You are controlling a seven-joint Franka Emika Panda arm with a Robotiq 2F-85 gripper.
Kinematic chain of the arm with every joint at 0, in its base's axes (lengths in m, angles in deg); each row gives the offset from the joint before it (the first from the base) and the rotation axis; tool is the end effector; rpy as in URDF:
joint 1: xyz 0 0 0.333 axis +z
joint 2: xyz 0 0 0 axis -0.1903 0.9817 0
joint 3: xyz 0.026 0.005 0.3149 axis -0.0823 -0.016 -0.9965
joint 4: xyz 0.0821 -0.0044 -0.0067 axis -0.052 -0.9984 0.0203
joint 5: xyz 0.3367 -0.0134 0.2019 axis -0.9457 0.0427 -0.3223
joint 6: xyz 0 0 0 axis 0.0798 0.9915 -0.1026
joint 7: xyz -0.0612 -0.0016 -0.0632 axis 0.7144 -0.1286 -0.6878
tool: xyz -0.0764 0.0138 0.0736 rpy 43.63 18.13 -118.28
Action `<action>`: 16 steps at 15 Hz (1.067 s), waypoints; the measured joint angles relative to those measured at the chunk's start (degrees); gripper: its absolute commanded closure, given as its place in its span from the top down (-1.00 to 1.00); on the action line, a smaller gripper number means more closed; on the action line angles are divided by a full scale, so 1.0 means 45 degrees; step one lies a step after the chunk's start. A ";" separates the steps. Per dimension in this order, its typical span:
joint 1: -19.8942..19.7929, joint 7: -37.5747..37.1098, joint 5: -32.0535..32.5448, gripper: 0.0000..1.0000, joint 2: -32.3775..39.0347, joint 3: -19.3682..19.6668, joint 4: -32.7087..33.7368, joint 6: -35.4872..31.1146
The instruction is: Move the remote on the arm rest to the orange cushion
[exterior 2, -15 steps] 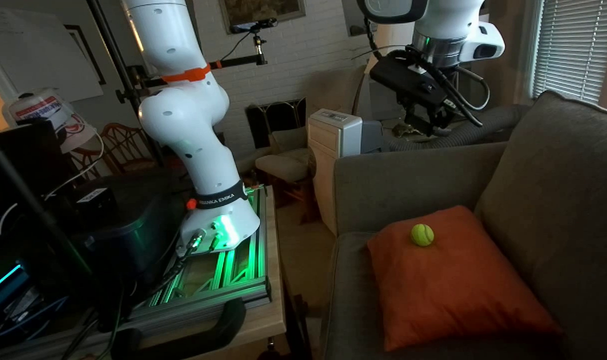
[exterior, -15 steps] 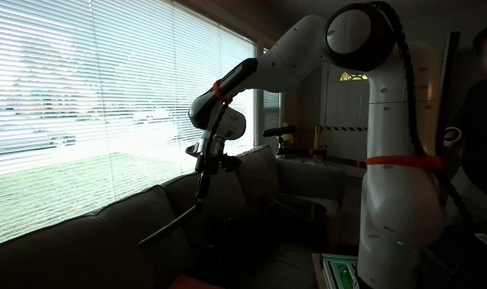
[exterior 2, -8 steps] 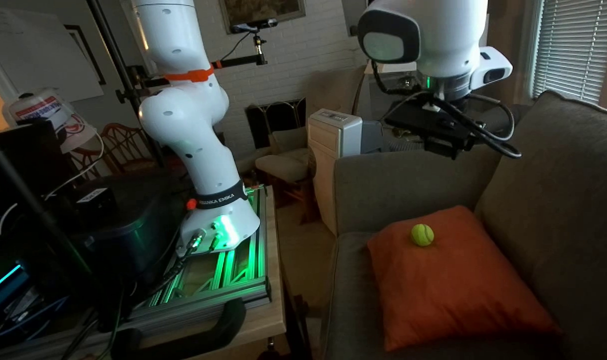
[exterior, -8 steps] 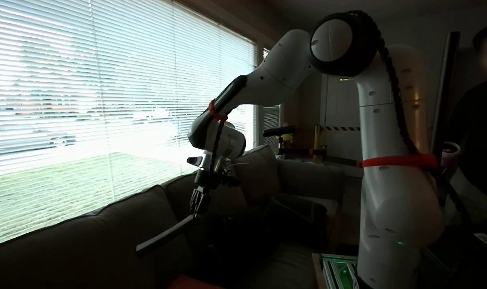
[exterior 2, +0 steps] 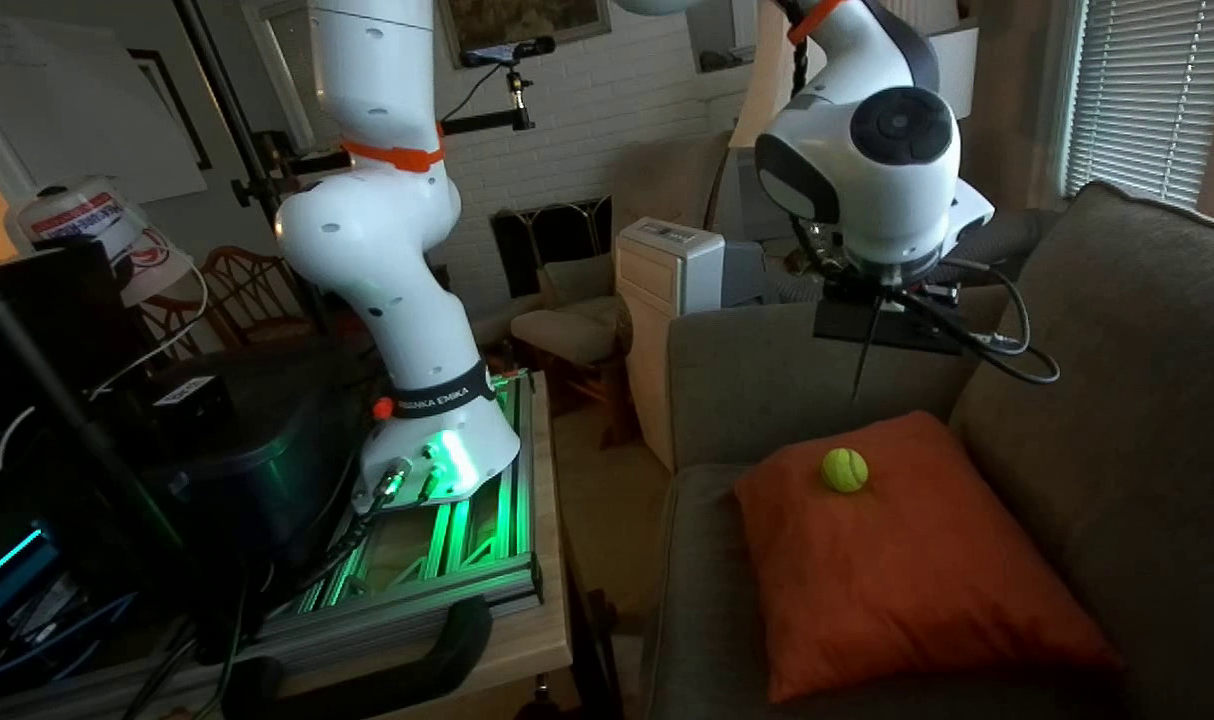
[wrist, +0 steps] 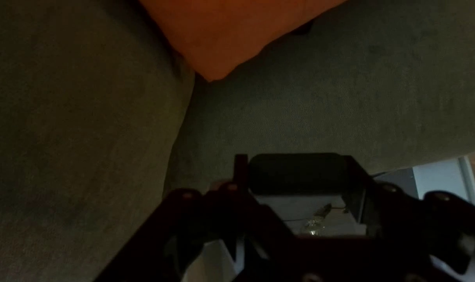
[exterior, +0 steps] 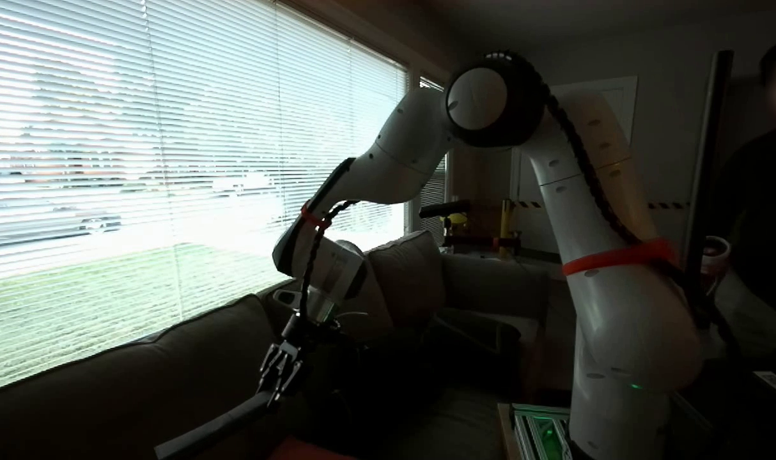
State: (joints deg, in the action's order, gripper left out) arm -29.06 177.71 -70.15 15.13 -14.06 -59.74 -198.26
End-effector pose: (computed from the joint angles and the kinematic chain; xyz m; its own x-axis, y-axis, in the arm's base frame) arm 0.5169 -0.1568 0.2111 0.5138 0.5639 0.6465 0.7867 -0.6103 -0.0929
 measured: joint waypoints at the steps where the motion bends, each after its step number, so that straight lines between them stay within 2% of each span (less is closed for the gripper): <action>1: 0.0052 0.0326 -0.0290 0.16 0.0437 0.0077 0.0124 0.0035; 6: 0.0091 0.0495 -0.0478 0.16 0.1205 0.0156 0.0586 0.0081; 7: 0.0092 0.0495 -0.0480 -0.34 0.1199 0.0156 0.0617 0.0095; 11: 0.0370 0.0523 -0.0468 -0.34 0.1514 0.0499 0.0501 -0.0059; 16: 0.0409 0.2208 -0.0590 -0.34 0.3554 0.0812 0.0473 -0.0993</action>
State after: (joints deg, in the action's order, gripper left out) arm -27.22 187.65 -72.81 31.13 -10.40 -57.61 -202.73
